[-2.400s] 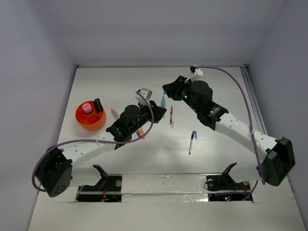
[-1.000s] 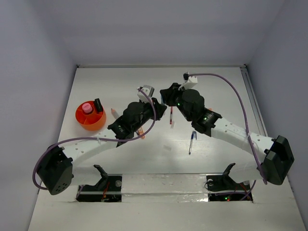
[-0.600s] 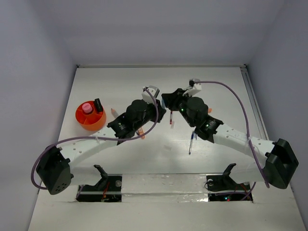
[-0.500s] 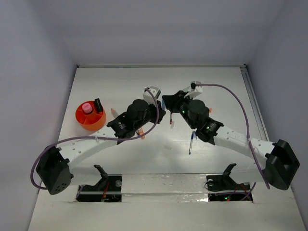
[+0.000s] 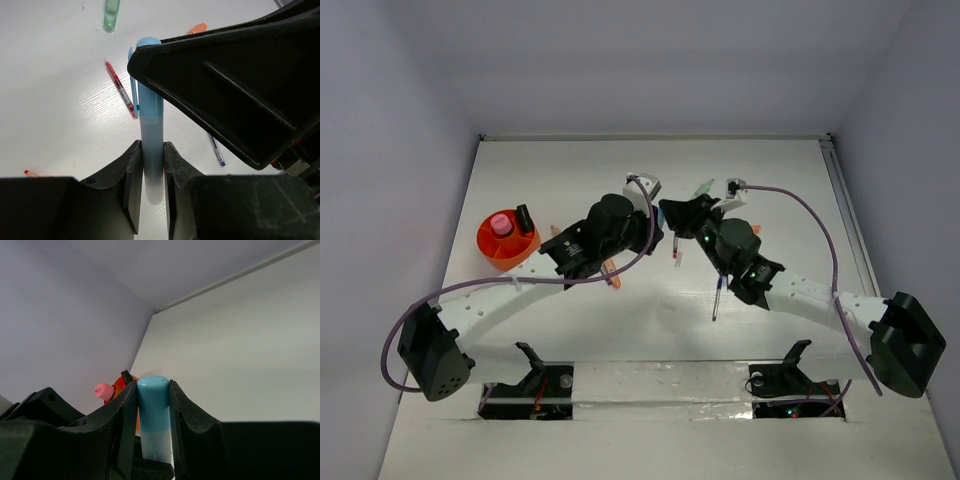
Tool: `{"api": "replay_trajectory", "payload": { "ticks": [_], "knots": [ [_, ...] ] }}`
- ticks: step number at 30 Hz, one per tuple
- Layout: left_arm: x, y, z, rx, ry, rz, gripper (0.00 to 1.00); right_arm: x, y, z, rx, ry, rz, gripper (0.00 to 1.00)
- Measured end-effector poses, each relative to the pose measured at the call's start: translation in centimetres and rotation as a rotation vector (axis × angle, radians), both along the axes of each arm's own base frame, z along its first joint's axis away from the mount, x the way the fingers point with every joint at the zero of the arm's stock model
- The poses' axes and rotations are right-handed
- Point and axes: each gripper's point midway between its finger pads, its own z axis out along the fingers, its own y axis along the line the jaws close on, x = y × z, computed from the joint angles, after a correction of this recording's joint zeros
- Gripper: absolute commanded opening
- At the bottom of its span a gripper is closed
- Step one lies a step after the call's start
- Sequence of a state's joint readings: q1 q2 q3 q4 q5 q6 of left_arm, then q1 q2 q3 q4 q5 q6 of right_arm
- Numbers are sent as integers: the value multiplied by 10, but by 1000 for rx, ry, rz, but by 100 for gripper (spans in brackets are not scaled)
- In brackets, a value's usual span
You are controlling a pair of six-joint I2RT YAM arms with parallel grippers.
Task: Sort the stationery into containers
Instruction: Close the pen cap on the pen.
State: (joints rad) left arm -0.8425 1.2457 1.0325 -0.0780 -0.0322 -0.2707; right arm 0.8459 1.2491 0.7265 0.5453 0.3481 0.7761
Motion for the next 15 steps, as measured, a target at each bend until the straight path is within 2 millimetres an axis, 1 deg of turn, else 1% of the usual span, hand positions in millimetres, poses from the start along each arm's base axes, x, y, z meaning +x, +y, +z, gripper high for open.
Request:
{"api": "replay_trajectory", "payload": {
  "ticks": [5, 9, 11, 12, 13, 14, 15],
  "knots": [
    [-2, -6, 0, -7, 15, -23, 0, -2, -8, 2, 2, 0, -22, 0],
    [-3, -8, 6, -29, 8, -34, 0, -3, -10, 10, -15, -11, -20, 0],
    [-4, -6, 14, -47, -7, -30, 18, -3, -8, 18, -16, -23, -10, 0],
    [-4, -5, 18, -59, -17, -26, 29, -3, -6, 24, -16, -30, -4, 0],
    [-2, -3, 26, -83, -37, -11, 52, -4, -2, 30, -22, -35, 18, 0],
    [2, -2, 40, -115, -80, 2, 62, -5, 2, 30, -39, -27, 34, 0],
    [5, 7, 50, -136, -102, 33, 68, -2, 4, 35, -50, -34, 44, 0]
  ]
}}
